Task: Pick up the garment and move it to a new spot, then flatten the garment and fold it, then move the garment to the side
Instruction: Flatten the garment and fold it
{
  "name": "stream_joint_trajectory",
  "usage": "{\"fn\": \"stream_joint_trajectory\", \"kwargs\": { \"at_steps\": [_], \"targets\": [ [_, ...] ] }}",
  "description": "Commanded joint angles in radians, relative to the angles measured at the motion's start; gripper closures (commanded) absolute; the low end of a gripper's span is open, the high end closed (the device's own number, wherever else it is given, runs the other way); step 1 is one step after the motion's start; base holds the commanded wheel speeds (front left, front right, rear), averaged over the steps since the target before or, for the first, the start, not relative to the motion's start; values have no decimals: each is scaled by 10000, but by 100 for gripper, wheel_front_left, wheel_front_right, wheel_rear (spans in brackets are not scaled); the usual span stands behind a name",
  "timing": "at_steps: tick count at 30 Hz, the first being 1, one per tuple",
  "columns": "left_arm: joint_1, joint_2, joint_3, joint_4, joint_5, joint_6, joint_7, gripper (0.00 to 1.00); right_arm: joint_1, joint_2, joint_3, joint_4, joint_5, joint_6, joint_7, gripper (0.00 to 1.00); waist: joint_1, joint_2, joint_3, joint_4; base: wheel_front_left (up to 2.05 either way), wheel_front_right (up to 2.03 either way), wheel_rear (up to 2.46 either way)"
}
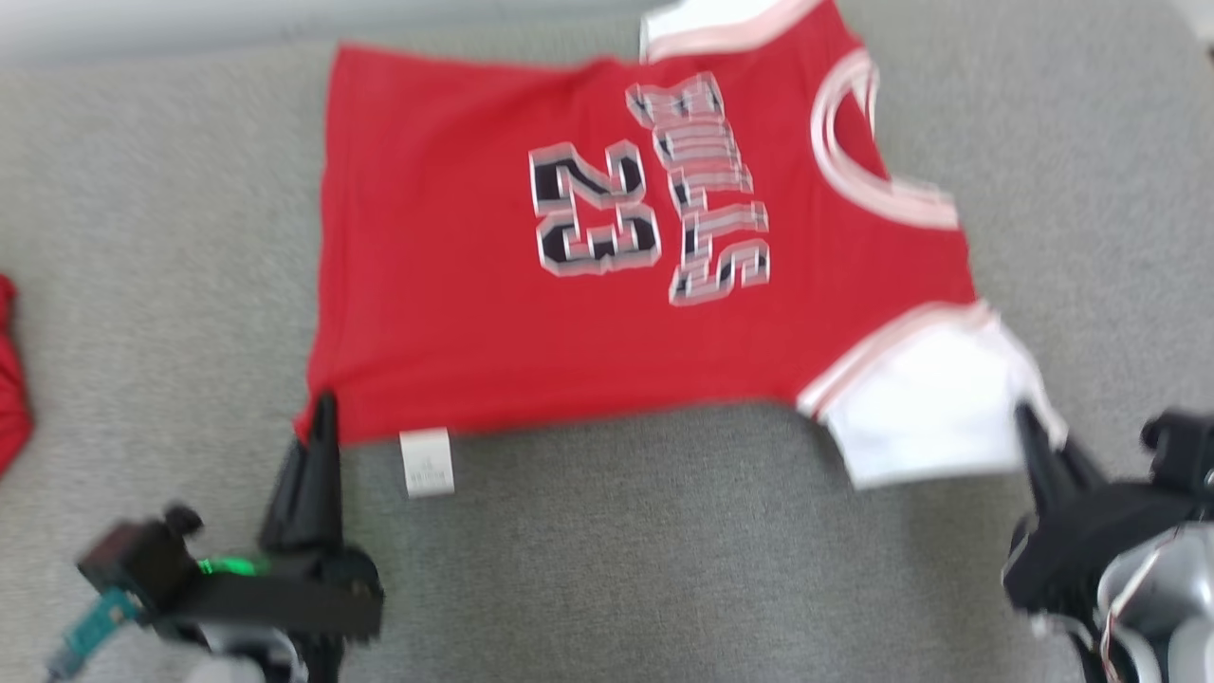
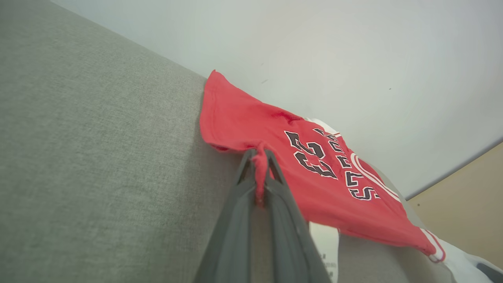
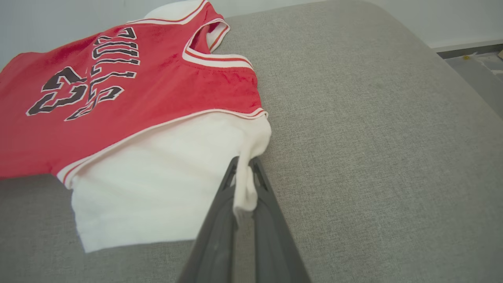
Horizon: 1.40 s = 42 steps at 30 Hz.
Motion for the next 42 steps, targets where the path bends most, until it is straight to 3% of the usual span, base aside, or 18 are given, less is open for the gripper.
{"fn": "stream_joint_trajectory", "kwargs": {
  "at_steps": [1,10,15,22,37,42],
  "targets": [
    [319,-36,35,49,134,18,-4,100,338,75,-97,-59,-82,-24,223,100,4,1,-777,277,0,0,0],
    [1650,-392,200,81,440,71,-4,100,1811,249,-444,-507,-157,-24,2059,100,4,1,-1399,469,0,0,0],
    [2101,-276,242,411,508,55,-4,100,2293,256,-478,-596,89,-24,2801,100,4,1,-1533,496,0,0,0],
    [2708,-110,50,515,725,362,379,100,2789,257,-478,-702,229,-24,3678,100,4,1,-1644,536,0,0,0],
    [3297,234,-566,32,1158,733,1374,100,2534,259,-652,-1172,-151,-24,4052,100,4,1,-1558,695,0,0,0],
    [2956,226,-592,-90,841,445,1113,100,2130,233,-652,-1619,-31,-24,3890,100,4,1,-1564,777,0,0,0]
  ]
}}
